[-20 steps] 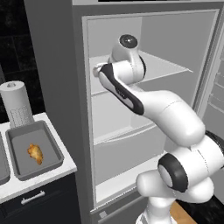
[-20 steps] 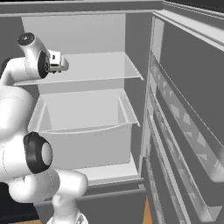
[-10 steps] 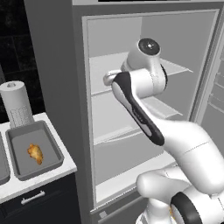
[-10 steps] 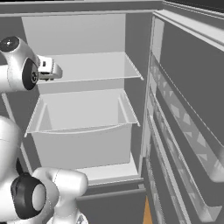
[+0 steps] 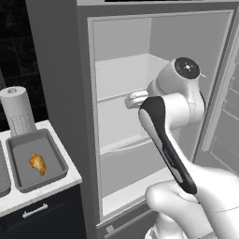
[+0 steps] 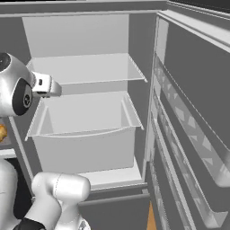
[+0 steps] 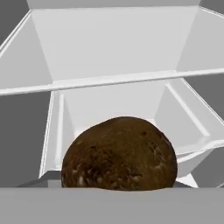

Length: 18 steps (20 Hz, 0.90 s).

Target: Place one mushroom and one chicken drumstick in each tupperware on the nearby counter, to pack two identical lunches.

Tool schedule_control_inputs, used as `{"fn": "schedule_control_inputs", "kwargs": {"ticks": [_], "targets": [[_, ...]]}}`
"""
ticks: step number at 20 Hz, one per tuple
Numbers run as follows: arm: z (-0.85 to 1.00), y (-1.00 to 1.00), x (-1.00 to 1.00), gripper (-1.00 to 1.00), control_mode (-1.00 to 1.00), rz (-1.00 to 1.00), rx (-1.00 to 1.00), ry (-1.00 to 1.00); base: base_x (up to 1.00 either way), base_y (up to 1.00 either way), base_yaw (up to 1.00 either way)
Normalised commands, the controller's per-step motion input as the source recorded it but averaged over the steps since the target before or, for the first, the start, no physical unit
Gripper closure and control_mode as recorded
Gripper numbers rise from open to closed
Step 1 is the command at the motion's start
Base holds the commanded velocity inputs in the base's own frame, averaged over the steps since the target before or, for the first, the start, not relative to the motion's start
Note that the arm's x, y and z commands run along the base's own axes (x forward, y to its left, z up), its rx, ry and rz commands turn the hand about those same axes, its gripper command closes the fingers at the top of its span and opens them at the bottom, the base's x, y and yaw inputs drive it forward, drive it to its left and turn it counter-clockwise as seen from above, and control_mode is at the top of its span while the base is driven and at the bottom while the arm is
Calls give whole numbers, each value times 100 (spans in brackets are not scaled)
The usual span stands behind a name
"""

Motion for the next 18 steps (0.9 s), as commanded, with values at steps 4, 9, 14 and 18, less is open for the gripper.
{"fn": "schedule_control_inputs", "kwargs": {"ticks": [4,9,14,18], "targets": [[-9,0,-17,100,100,0,0,0,-72,0,0],[0,0,0,100,100,0,0,0,-100,23,6],[0,0,0,100,100,0,0,0,-58,94,13],[0,0,0,100,100,0,0,0,7,100,6]]}}
